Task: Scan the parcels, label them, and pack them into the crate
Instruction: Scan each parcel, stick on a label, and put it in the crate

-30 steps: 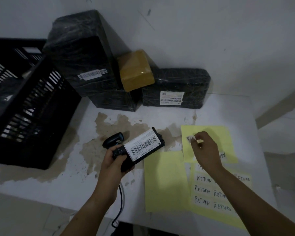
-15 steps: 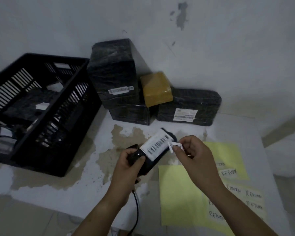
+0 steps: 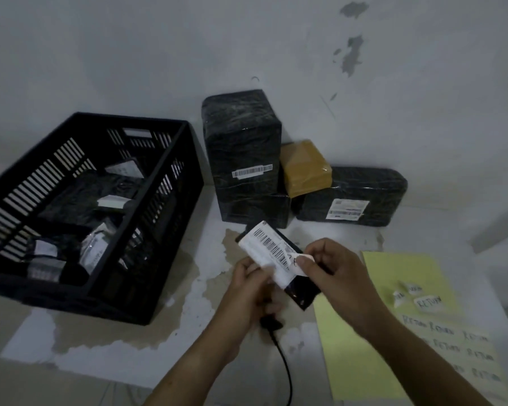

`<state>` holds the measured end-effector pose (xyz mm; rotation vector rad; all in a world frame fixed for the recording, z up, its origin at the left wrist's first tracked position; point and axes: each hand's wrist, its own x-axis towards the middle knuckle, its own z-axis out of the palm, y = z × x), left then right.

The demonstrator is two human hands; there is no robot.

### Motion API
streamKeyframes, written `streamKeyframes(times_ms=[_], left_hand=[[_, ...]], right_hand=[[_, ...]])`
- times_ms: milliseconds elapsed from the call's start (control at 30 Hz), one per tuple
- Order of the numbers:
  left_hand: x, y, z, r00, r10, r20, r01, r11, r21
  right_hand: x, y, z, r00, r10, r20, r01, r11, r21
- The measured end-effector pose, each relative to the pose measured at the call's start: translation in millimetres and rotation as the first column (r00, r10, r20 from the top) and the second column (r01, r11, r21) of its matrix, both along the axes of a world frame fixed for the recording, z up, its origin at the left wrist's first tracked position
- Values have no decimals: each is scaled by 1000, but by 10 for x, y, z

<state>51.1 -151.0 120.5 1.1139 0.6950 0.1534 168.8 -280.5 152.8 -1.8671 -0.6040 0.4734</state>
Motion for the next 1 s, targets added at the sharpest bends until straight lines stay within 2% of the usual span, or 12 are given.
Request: streamKeyframes(times_ms=[67, 200, 267, 333, 400, 467, 567, 700, 1000], left_hand=[[-72, 245, 55, 1000, 11, 0, -11, 1000, 8], [-277, 541, 149, 986, -154, -63, 165, 955, 246], [-348, 580, 138, 976, -196, -91, 214, 936, 280], [-379, 596, 119, 980, -174, -99, 196, 933, 301], [-385, 625, 102, 985, -154, -74, 169, 941, 292], [-380, 654, 109, 987, -156, -31, 158, 947, 279], [-355, 697, 97, 989, -148, -6, 143, 941, 306], [-330, 717, 76, 991, -126, 34, 112, 955, 274], [-270, 687, 50, 983, -151, 104, 109, 937, 333]], right_hand=[[61, 46, 69, 992, 122, 16, -121, 990, -72], [56, 186, 149, 976, 206, 65, -190, 963, -188], [-29, 270, 147, 971, 170, 170, -132, 968, -212], [-146, 335, 143, 944, 89, 318, -28, 981, -192], [-269, 383, 136, 894, 18, 448, 58, 986, -155], [-380, 420, 81, 851, 12, 526, 72, 987, -140], [-520, 471, -63, 826, 23, 563, 57, 991, -124], [-621, 525, -178, 782, 3, 624, 139, 974, -180], [-543, 536, -189, 757, 8, 653, 161, 967, -199]])
